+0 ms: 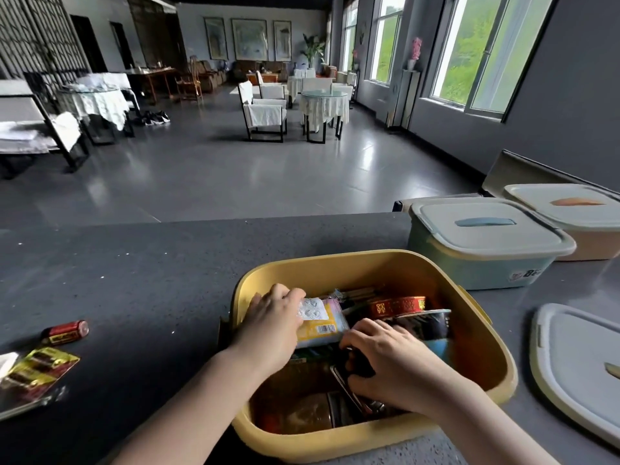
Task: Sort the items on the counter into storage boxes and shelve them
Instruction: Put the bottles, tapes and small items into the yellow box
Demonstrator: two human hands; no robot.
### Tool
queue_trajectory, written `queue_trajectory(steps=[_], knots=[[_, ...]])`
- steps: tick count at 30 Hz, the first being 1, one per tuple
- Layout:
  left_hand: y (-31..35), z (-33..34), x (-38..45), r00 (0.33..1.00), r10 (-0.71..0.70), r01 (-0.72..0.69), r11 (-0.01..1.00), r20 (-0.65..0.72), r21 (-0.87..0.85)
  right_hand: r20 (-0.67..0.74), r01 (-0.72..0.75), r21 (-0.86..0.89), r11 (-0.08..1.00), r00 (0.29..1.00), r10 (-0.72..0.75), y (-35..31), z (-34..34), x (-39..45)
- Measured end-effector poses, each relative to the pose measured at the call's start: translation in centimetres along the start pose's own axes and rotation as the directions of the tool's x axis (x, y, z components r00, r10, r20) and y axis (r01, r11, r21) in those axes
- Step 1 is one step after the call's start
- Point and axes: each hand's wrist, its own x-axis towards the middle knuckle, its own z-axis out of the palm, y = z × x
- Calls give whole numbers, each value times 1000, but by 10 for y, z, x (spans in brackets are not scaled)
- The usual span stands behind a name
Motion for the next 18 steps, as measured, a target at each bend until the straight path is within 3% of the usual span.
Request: queue_trajectory(steps=[5,13,18], knots=[[-7,-5,16,969,-3,-9,999,249,49,-124,41,-8,999,991,-41,1,0,1],[-11,11,22,987,-3,23,992,161,-123,-144,-12,-7,1000,989,11,0,-1,1],[-12,10,20,993,-2,15,993,114,-117,-198,-24,24,999,980,28,-1,-2,1]])
